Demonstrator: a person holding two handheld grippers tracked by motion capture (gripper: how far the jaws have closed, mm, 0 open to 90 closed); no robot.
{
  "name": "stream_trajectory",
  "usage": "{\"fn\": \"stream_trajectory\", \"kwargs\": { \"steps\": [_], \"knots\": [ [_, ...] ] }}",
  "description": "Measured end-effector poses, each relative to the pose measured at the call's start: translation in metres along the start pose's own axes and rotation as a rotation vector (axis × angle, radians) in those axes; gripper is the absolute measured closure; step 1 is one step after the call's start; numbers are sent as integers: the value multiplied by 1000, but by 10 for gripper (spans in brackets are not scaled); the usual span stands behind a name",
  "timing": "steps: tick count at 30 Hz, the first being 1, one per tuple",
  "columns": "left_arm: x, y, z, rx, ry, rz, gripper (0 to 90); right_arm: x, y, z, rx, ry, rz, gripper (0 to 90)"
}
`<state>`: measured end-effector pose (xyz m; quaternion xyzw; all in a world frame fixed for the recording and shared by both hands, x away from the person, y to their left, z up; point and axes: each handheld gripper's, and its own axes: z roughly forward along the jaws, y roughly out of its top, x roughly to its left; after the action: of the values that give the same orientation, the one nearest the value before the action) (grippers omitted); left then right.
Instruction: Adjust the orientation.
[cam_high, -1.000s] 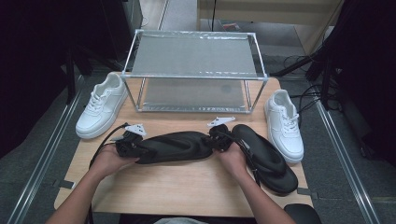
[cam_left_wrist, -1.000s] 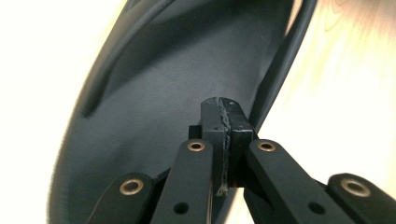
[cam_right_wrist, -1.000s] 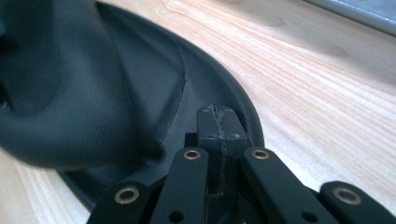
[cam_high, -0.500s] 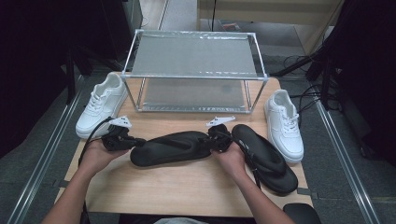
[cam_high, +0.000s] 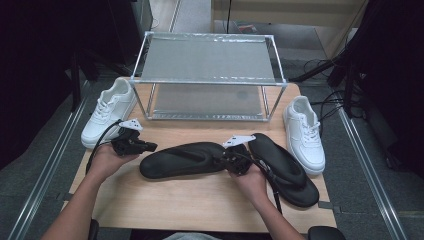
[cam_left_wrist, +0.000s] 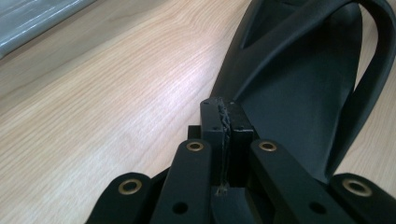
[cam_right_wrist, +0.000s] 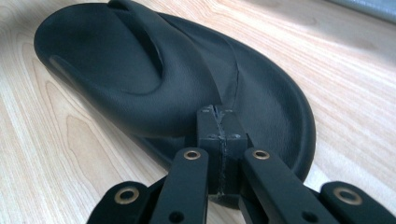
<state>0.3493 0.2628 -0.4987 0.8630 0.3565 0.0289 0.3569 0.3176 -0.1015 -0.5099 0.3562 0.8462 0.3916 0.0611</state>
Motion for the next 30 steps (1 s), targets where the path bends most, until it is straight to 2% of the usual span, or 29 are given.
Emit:
{"fn": "stream_trajectory", "kwargs": {
  "steps": [8,13,17,27,30],
  "knots": [
    [6,8,10,20,-6,13,900,5,-9,-1,17,6,12,900],
    [8,13,19,38,-24,21,900,14,-21,-2,42,34,32,900],
    [8,13,23,56,-26,23,900,20,-23,5,65,37,13,900],
    [4,13,23,56,-24,22,900,11,-21,9,55,16,20,900],
    [3,12,23,53,-26,15,900,5,-18,11,46,3,28,900]
  ]
}}
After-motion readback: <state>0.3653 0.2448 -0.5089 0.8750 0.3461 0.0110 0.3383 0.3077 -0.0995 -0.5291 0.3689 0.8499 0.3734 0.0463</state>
